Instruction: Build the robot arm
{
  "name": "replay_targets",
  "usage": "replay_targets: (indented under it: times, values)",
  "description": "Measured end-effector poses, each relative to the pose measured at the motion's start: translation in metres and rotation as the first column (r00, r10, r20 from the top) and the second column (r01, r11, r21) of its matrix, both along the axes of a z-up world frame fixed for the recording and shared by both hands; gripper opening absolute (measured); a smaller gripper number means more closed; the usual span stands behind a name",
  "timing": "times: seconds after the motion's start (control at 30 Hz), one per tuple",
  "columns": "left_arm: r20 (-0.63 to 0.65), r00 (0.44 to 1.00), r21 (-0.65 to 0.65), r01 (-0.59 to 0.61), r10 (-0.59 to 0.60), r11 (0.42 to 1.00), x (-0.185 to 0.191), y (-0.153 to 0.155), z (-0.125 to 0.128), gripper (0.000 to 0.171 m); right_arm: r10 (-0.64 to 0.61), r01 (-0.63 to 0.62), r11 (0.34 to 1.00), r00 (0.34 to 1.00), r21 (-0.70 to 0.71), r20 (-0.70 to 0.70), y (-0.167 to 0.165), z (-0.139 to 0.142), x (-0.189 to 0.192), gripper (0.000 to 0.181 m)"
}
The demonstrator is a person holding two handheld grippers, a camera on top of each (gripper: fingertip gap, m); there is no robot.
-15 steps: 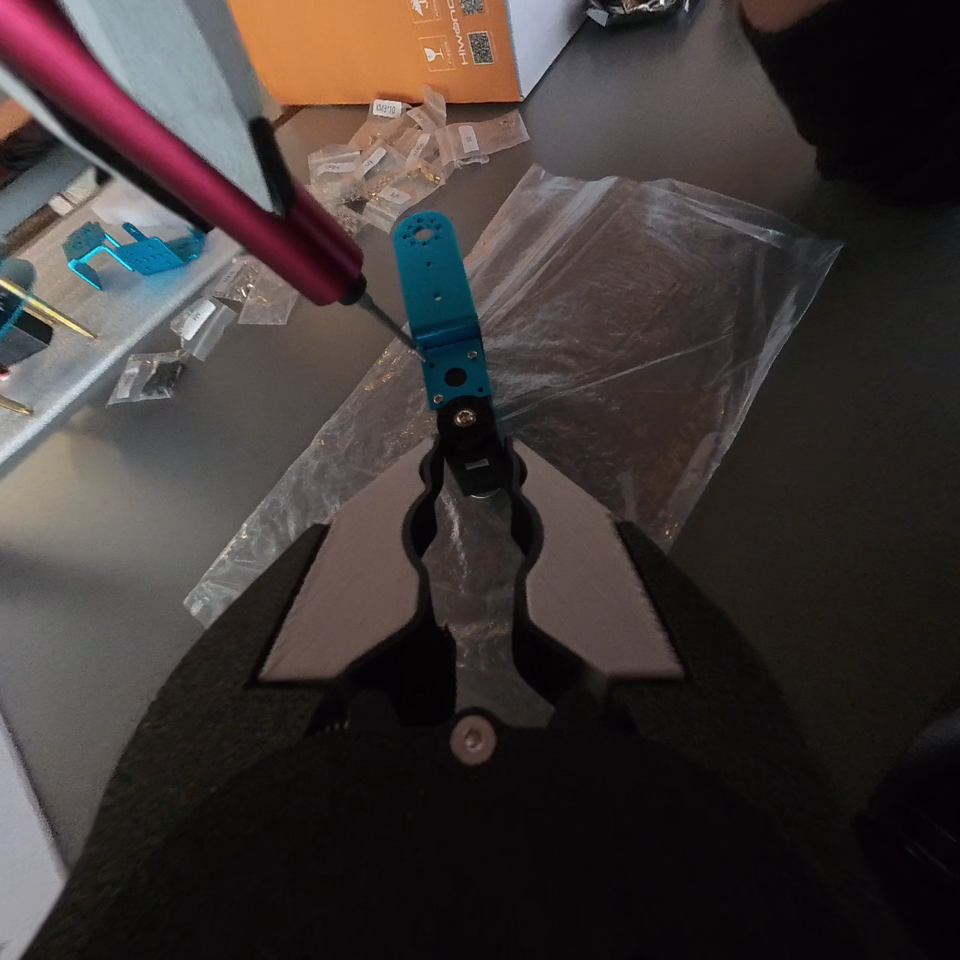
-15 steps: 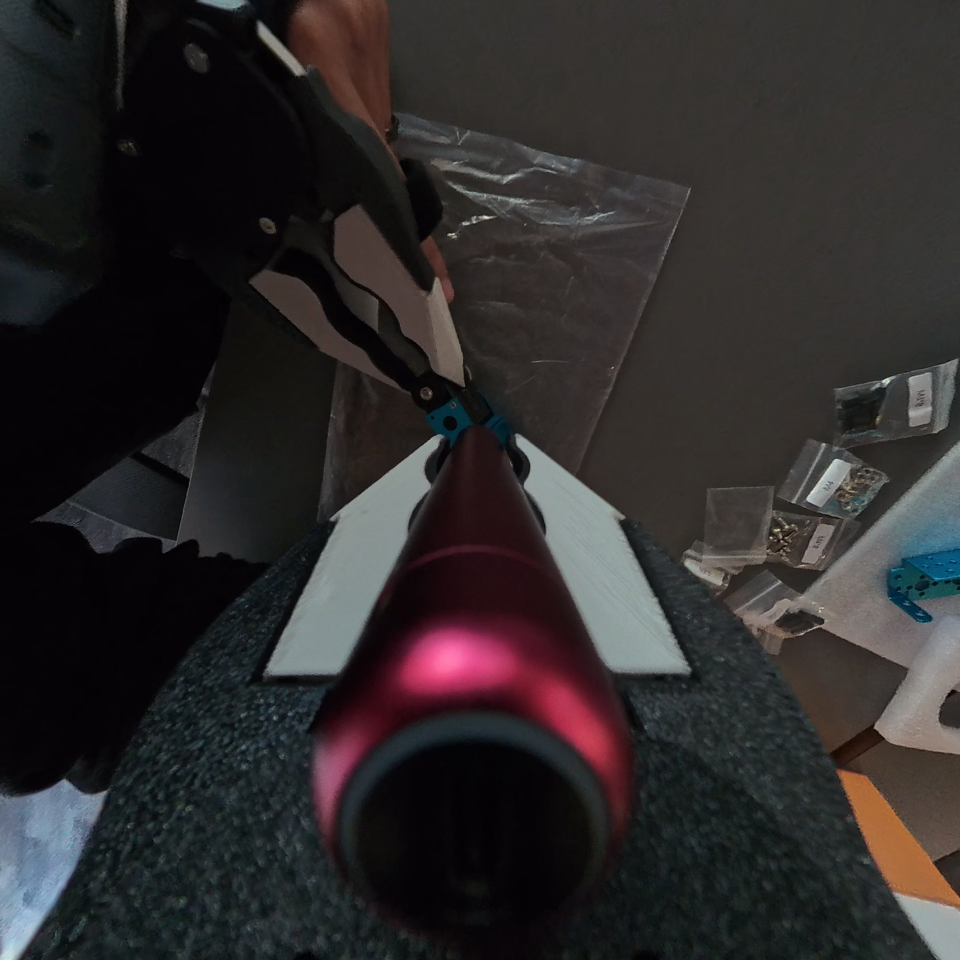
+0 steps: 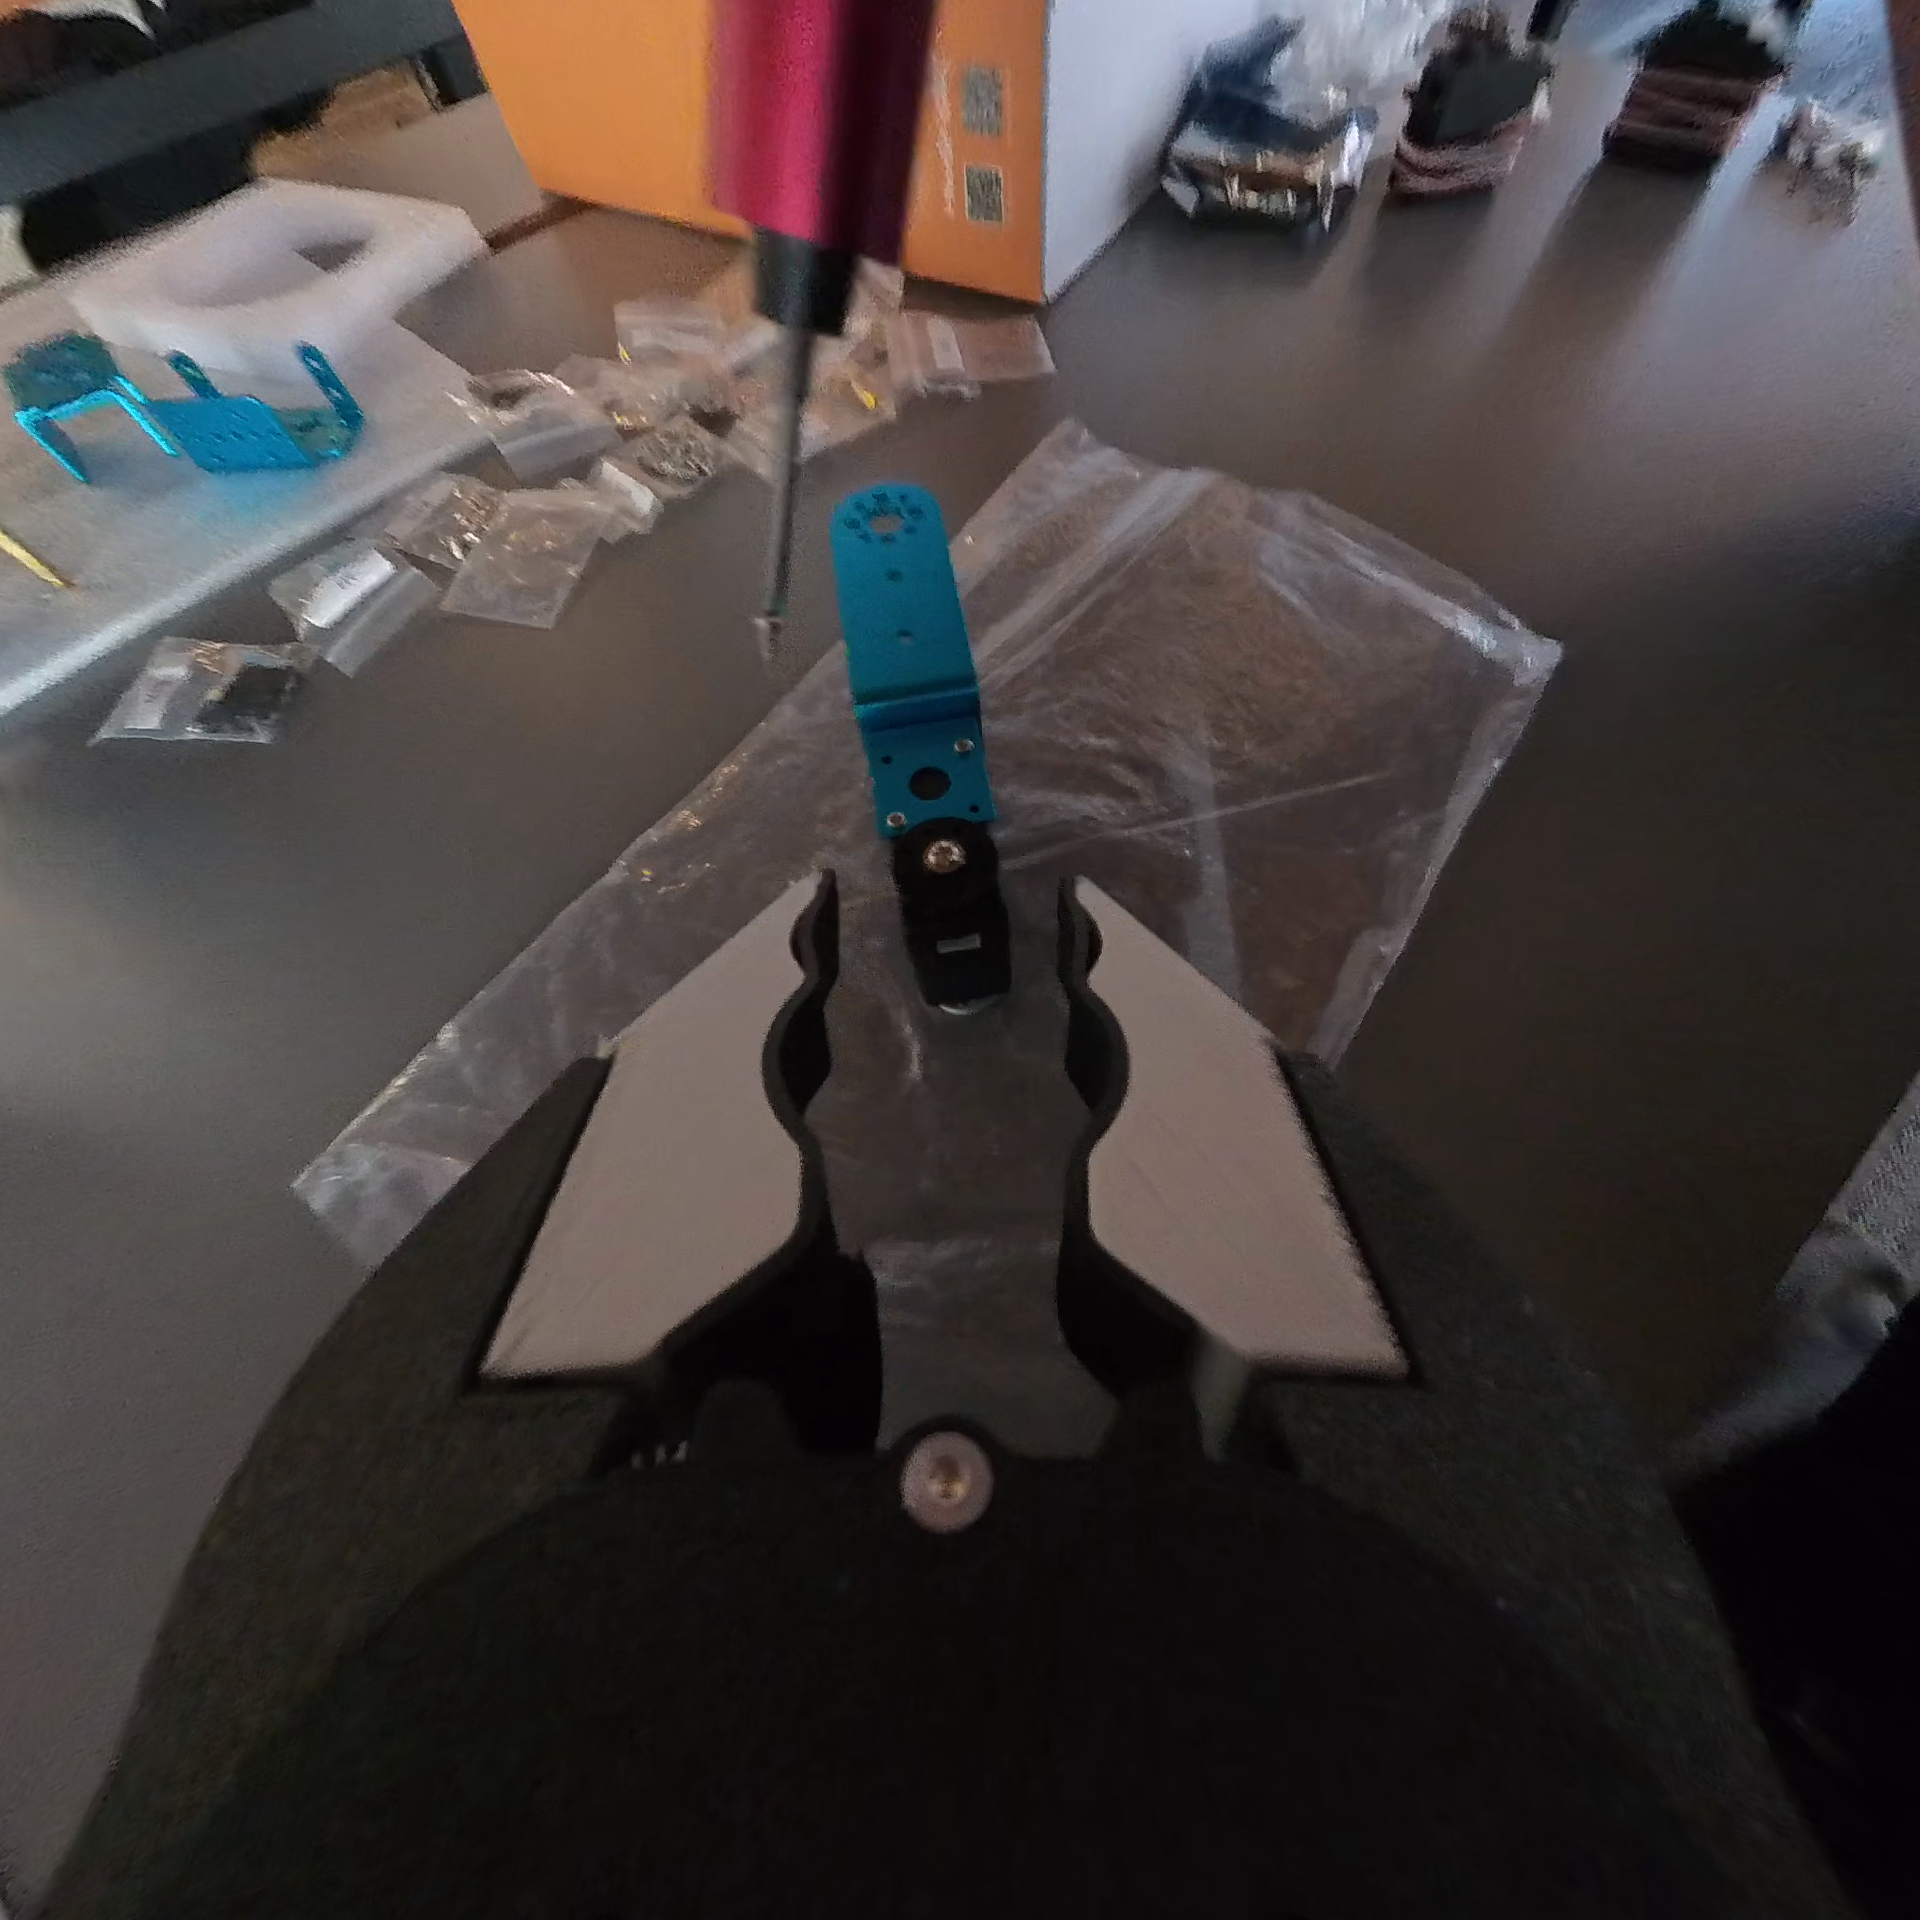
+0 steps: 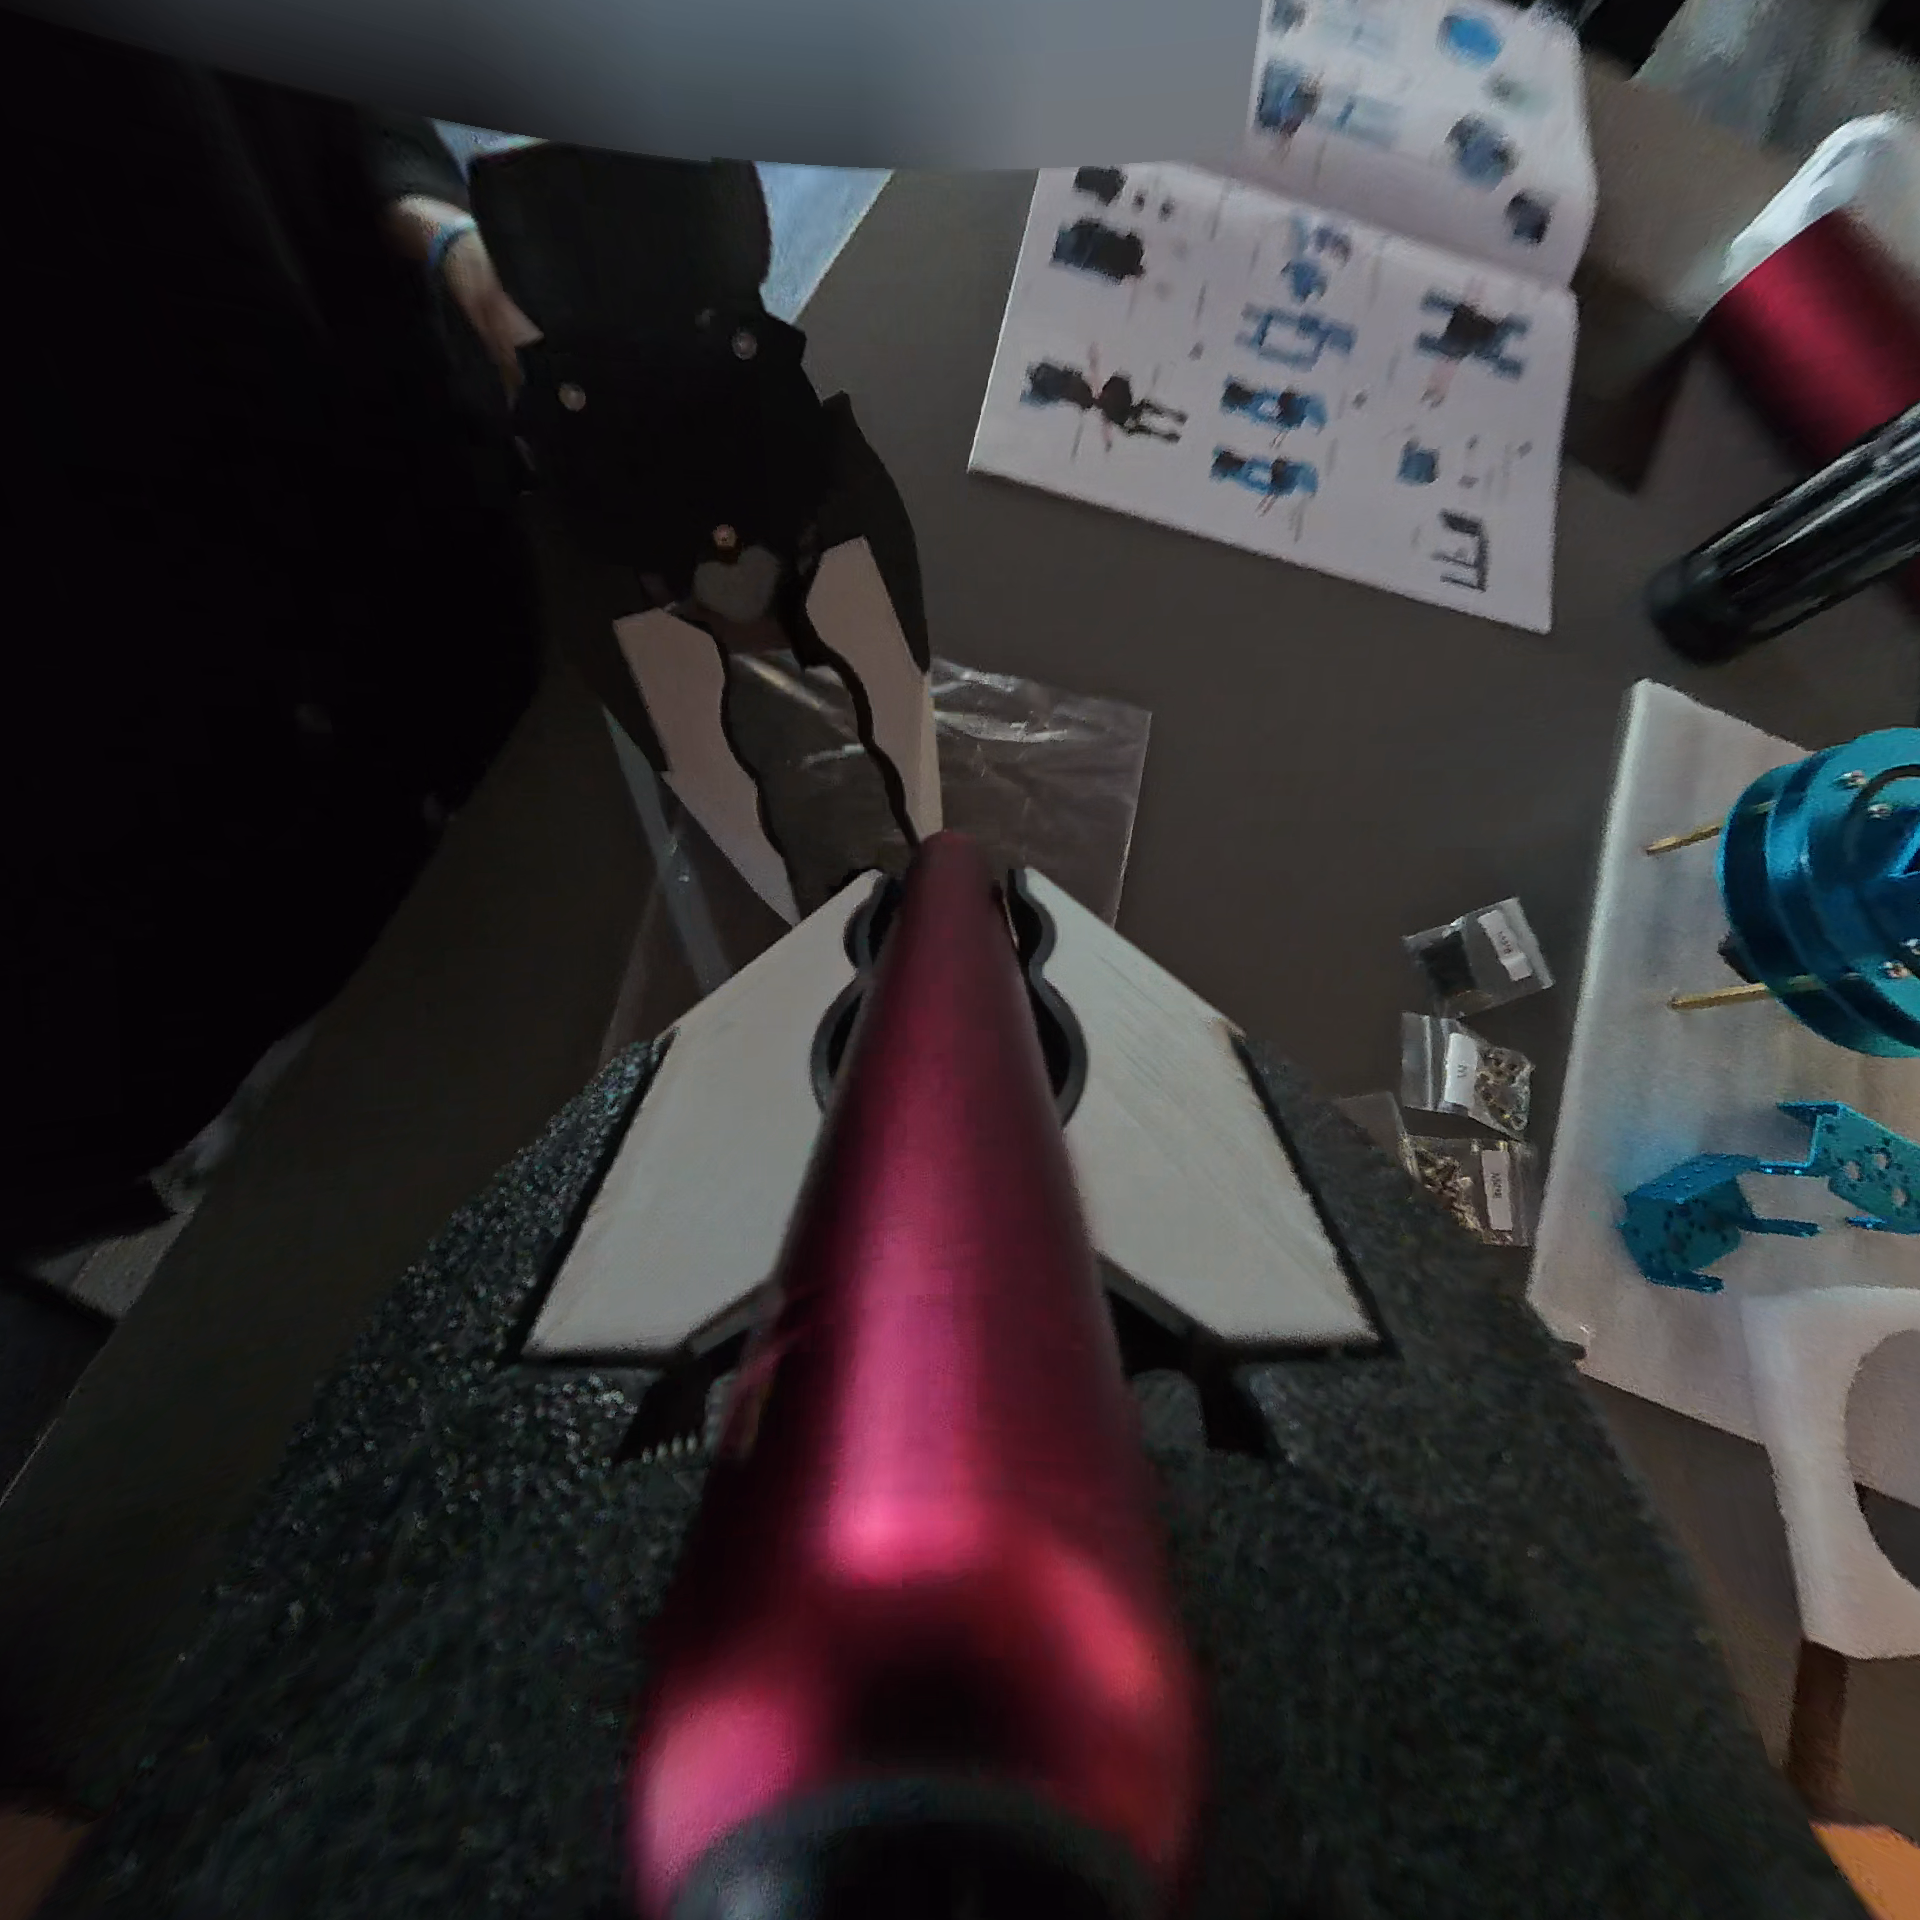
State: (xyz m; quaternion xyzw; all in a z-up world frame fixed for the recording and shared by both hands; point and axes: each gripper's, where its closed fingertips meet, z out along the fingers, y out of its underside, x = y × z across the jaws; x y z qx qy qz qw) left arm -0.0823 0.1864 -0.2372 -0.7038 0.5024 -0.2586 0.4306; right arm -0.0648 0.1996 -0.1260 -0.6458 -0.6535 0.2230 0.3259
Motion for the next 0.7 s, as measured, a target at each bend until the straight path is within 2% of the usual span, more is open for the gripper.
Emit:
replay_targets:
  times: [0.1,0.17,0.27,0.33,0.43,0.5,0.7]
  values:
    - [0.120,0.992,0.031,-0.033,0.029,0.999,-0.006,0.004,0.027,0.040,-0.035,0.039,0.999,0.994,0.031,-0.107,-0.004,0.004,0.003,0.023]
    - [0.221,0.975,0.033,-0.042,0.034,0.999,-0.010,0.006,0.047,0.033,-0.057,0.066,0.997,0.983,0.050,-0.173,-0.008,0.004,0.004,0.023]
    - [0.308,0.951,0.025,-0.016,0.007,1.000,-0.014,0.006,0.061,0.026,-0.097,0.112,0.993,0.945,0.030,-0.313,-0.015,0.006,0.005,0.023]
    - [0.323,0.946,0.039,-0.004,-0.009,0.999,-0.015,0.006,0.062,0.026,-0.119,0.130,0.992,0.907,-0.002,-0.403,-0.018,0.005,0.006,0.022]
    - [0.294,0.955,0.133,-0.005,-0.035,0.991,-0.017,0.007,0.062,0.023,-0.156,0.150,0.987,0.864,-0.052,-0.479,-0.019,-0.002,0.008,0.023]
    - [0.280,0.958,0.181,0.004,-0.055,0.983,-0.016,0.004,0.064,0.021,-0.173,0.154,0.985,0.852,-0.079,-0.495,-0.020,-0.007,0.009,0.022]
    - [0.266,0.960,0.178,0.043,-0.090,0.983,-0.014,0.002,0.064,0.013,-0.158,0.134,0.987,0.834,-0.084,-0.529,-0.026,-0.006,0.008,0.022]
